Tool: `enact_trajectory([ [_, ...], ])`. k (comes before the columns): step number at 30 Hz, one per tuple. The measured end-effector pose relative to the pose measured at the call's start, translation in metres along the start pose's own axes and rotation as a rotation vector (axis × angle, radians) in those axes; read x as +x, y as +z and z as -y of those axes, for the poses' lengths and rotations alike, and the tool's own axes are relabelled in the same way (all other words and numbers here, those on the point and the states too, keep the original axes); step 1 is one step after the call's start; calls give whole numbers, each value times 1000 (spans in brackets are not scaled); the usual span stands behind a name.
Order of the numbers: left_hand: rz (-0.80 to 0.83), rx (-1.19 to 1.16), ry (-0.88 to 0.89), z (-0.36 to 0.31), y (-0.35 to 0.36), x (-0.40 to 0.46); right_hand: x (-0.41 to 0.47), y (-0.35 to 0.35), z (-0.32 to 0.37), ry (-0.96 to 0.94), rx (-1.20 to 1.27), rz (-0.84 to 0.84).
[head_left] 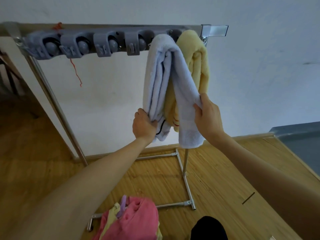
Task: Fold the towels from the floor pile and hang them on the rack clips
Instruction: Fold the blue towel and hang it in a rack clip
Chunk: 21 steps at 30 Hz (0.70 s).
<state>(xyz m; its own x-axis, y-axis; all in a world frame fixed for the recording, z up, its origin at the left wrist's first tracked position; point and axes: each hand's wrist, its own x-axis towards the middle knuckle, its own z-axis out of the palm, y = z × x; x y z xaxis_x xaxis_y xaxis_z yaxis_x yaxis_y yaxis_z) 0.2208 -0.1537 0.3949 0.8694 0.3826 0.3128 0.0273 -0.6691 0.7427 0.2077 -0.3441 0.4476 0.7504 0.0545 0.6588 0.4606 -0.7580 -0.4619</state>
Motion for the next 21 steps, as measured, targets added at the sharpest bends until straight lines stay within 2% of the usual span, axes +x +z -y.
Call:
enact_trajectory([
  [10,-177,169,146,33,-56,23,-15,45,46,53,169,103],
  [21,-209,232,210,38,-57,28,14,100,73,211,303,132],
])
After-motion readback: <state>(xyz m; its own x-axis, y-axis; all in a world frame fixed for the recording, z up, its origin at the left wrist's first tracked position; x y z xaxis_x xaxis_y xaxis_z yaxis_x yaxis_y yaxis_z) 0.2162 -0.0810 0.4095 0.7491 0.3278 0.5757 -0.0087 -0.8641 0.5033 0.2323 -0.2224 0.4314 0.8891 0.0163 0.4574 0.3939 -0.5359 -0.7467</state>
